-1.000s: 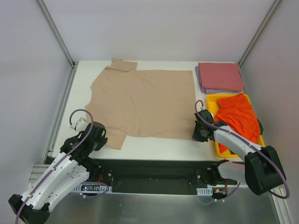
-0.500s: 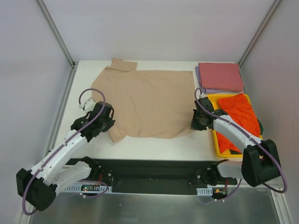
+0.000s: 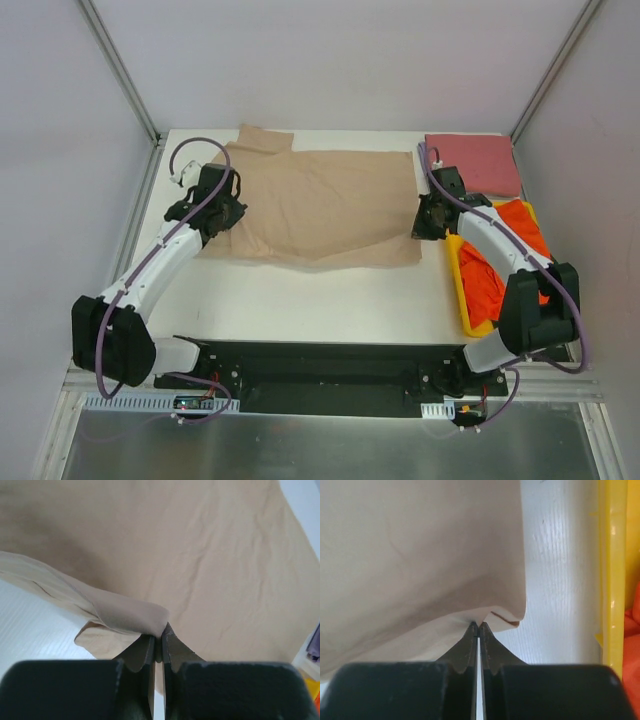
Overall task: Fold and stack the t-shirts
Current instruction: Fold the flattened tshirt in 1/3 of the way
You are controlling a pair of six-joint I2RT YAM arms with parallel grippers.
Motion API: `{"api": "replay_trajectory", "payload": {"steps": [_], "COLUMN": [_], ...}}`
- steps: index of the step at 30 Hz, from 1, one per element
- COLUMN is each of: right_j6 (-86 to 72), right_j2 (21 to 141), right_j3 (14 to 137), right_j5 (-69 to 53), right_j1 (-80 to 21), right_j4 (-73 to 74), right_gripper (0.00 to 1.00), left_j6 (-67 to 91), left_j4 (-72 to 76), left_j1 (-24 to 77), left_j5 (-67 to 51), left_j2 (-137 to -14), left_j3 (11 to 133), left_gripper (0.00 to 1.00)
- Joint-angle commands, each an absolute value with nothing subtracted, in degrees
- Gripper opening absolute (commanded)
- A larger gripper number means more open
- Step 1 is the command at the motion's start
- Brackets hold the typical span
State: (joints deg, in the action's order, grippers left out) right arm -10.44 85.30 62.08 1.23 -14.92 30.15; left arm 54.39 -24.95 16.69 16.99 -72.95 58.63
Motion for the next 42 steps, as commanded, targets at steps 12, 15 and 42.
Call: {"api": "replay_trajectory", "payload": {"steps": [12,15,42], "right_j6": [-5.6,-5.8,-1.1], "right_j2": [98.6,101.0,107.7], "right_j3": [79.2,81.5,81.9], "right_j5": [0.6,0.6,-6.2], "right_j1": [-9.6,-9.2,-18.1], "right_j4": [31.4,31.5,28.3], "right_gripper": [0.00,0.01,0.96], "left_j6": [43.1,40.5,37.6], "left_j4": [-19.4,-19.3,-22.1], "left_j1": [12.9,12.5,1.9], "left_j5": [19.3,18.7,-2.3], "left_j2": [-91.6,-96.5,-106.9], "left_j3": [79.4,83.7,82.5], "left_gripper": [0.00,0.00,0.99]}}
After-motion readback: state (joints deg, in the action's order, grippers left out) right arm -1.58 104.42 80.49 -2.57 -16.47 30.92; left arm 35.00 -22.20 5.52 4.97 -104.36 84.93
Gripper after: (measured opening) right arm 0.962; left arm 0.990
